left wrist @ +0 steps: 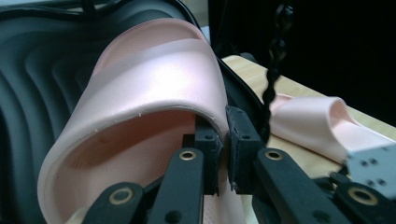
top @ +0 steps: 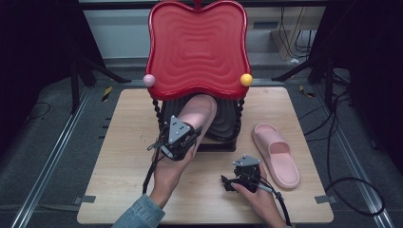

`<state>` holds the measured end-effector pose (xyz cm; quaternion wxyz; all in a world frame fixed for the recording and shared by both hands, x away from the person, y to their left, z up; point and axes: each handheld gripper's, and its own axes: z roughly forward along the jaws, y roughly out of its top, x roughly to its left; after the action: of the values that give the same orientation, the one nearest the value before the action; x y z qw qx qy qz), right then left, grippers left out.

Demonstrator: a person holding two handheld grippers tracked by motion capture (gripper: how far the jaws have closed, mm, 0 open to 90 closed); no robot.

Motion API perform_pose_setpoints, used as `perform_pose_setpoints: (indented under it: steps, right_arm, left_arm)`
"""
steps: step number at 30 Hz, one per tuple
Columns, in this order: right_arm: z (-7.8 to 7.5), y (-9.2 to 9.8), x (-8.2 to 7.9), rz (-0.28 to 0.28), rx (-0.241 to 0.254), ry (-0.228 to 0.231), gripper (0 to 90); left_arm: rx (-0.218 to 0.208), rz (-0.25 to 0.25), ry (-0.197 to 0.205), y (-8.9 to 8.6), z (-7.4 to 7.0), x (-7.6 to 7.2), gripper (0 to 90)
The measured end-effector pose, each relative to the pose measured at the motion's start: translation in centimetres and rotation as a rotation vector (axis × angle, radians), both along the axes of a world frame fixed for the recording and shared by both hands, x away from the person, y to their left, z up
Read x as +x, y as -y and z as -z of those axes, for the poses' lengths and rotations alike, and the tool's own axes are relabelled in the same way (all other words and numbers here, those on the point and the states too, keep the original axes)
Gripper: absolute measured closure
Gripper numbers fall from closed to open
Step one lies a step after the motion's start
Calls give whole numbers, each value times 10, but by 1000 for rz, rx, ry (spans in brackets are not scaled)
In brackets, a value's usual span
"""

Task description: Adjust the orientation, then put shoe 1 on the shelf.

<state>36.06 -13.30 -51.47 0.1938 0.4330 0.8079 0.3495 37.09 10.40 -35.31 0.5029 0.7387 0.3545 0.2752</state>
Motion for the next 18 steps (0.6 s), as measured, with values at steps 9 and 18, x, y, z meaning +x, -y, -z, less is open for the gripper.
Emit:
perform_pose_setpoints:
  steps: [9, 18]
  right_arm:
    - [0, 0, 0, 0, 0, 0, 43]
    - [0, 0, 0, -1, 0, 0, 43]
  left_arm:
    - [-34, -74, 23, -5, 1, 11, 841]
    - [-49, -148, 26, -6, 8, 28, 841]
